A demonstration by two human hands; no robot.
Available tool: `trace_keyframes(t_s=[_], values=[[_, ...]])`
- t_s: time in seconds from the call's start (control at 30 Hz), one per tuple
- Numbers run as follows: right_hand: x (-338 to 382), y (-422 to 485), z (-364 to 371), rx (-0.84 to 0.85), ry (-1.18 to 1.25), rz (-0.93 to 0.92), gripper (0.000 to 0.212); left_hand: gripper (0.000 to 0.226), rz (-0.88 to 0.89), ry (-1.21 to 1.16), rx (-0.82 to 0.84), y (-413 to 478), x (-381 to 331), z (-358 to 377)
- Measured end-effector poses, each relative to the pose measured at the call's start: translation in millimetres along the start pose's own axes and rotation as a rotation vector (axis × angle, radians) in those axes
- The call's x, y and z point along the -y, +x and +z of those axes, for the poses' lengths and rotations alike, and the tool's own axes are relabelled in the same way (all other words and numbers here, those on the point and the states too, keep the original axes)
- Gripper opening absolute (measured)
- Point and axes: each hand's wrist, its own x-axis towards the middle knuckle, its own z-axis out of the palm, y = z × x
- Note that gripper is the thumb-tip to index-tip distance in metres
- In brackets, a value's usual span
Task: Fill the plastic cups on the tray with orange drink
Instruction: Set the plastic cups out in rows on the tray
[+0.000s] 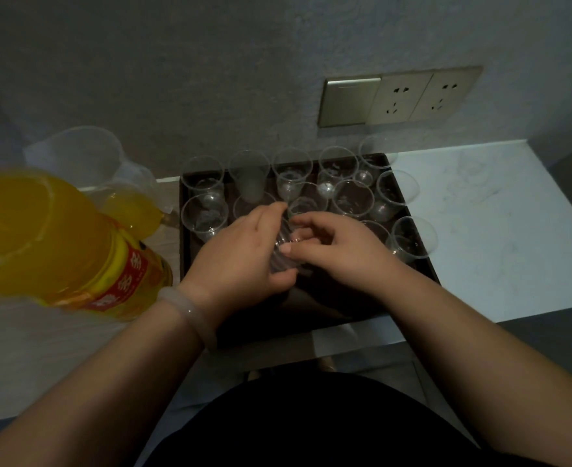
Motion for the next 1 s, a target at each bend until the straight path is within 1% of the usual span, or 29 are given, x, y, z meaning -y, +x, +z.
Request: trace_keyframes(t_s=[0.13, 0.23, 0.27, 0.33, 0.4, 0.47, 0.57, 0.63, 0.77, 1.0], values=[[6, -5, -1, -0.102, 0.027, -0.028, 0.044, 0.093, -0.01, -0.004, -0.007, 2, -1, -1], [9, -7, -10, -0.25, 0.109, -0.062, 0.041, 0.096, -0.051, 0.021, 0.014, -1, 6, -3], [10, -8, -16, -0.302, 0.088, -0.084, 0.043, 0.096, -0.062, 0.03, 0.017, -2, 9, -4], [11, -10, -29, -0.345, -0.127, -0.138, 0.053, 0.096, -0.074, 0.039, 0.017, -5, 12, -4], [11, -13, -35, -0.301, -0.375, -0.188, 0.062, 0.096, -0.085, 0.044, 0.029, -6, 13, -4], [7, -13, -35, -0.234, -0.561, -0.215, 0.07, 0.097, -0.083, 0.05, 0.042, -7, 14, -2], [-4, -9, -26, -0.172, -0.793, -0.232, 0.074, 0.097, -0.077, 0.061, 0.049, -7, 14, 1], [-13, -8, -21, -0.145, -0.902, -0.245, 0.074, 0.097, -0.08, 0.065, 0.052, -7, 14, 1], [-24, -6, -14, -0.123, -0.985, -0.257, 0.072, 0.097, -0.084, 0.075, 0.049, -8, 16, 1], [-30, -1, -13, -0.137, -0.977, -0.251, 0.074, 0.097, -0.072, 0.077, 0.051, -10, 15, 1]])
